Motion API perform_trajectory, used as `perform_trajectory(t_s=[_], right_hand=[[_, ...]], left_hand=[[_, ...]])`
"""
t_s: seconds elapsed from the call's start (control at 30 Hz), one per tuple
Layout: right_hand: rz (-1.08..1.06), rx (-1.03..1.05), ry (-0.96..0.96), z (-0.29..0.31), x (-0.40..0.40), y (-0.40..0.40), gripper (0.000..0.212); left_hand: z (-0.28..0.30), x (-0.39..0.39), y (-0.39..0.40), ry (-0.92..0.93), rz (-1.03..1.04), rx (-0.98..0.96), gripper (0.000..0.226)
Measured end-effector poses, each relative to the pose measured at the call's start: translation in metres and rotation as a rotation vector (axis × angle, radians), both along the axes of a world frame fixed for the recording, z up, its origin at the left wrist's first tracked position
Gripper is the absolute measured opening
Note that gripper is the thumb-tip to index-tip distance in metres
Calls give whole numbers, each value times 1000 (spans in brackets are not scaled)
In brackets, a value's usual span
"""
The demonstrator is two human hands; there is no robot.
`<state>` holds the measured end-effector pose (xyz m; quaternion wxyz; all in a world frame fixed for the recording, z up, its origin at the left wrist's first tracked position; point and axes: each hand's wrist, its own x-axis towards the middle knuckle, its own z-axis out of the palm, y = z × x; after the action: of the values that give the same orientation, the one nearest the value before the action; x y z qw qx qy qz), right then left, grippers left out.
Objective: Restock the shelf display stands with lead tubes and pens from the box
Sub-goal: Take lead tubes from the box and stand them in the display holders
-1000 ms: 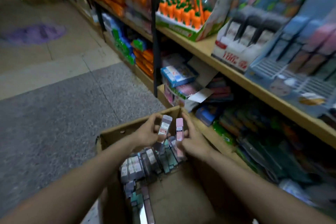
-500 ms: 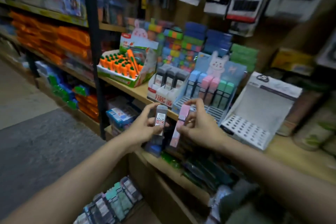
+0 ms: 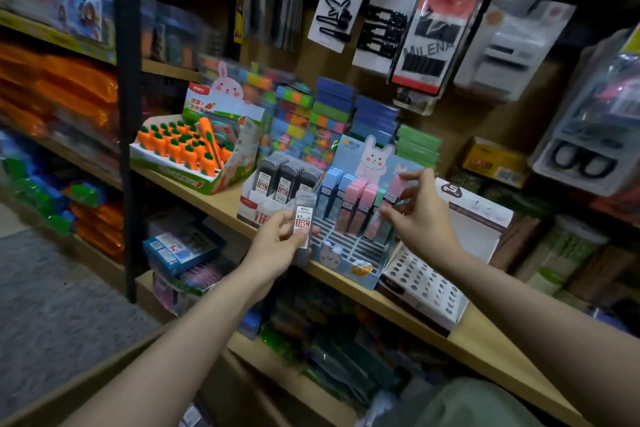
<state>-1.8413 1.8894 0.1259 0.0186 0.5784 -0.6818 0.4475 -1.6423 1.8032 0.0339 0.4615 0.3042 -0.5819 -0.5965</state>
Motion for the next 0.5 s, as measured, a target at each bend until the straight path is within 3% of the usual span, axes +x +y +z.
perform_trajectory(t_s=[0.5], right_hand=[[-86, -3, 80, -31, 9, -39, 42]], left_hand=[[-12, -2, -18, -62, 12, 9, 18]])
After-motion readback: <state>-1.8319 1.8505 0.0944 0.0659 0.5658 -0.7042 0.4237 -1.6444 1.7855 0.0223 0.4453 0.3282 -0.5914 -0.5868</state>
